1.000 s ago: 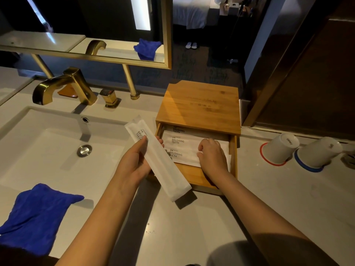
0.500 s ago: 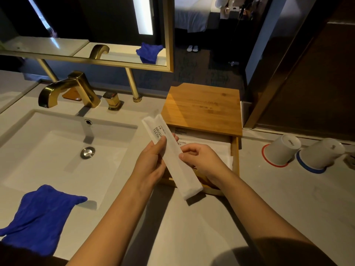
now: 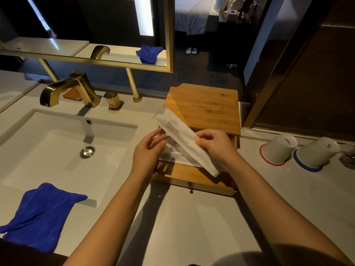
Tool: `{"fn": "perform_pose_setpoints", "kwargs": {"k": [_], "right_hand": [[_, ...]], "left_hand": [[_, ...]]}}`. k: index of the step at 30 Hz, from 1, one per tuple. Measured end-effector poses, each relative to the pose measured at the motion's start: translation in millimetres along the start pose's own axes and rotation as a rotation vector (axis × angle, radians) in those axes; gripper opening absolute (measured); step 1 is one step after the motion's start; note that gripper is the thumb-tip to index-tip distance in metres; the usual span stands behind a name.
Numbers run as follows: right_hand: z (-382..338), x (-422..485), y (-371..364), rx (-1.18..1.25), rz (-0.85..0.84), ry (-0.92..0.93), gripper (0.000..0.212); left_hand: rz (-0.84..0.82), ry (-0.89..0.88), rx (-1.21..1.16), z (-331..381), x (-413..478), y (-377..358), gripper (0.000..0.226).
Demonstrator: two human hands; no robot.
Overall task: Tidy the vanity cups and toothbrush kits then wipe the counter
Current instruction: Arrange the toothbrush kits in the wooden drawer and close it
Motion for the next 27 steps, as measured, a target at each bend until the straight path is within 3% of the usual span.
{"fn": "perform_pose_setpoints", "kwargs": {"k": [2, 5, 9, 13, 16, 19, 27], "right_hand": [[8, 2, 9, -0.023, 0.034, -0.043, 0.019], [26, 1, 12, -0.13, 0.007, -0.093, 0.026], [40, -1, 7, -0.323, -0.139, -0.093, 0.027], [35, -2, -4, -0.473, -0.32, -0.014, 0.025], [35, -3, -11, -0.544, -0.378, 0.002, 0.025], [41, -5, -15, -0.572, -0.331, 0.0, 0.025], [59, -13, -32, -0.758, 0.038, 0.082, 0.016]], "left_hand": [[0.081, -0.082, 0.254, -4, 4, 9, 0.044], [0.054, -0.073, 0.417, -9, 9, 16, 0.05], [0.036, -0.046, 0.494, -8, 18, 19, 0.054], [-0.134, 0.03, 0.472, -15, 13, 18, 0.037], [-0.143, 0.039, 0.42, -19, 8, 16, 0.035], [-0.119, 0.045, 0.434, -22, 8, 14, 0.038], [-0.082, 0.041, 0.438, -27, 11, 15, 0.034]]}}
Point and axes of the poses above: each hand's wrist, its own x-axis towards the middle knuckle, its own y-axis out of the back of the hand, z = x × y, the point moved 2 cm from there along x, towards the middle knuckle, and after that the axes turned 1 degree about y, right-handed, at the moved point
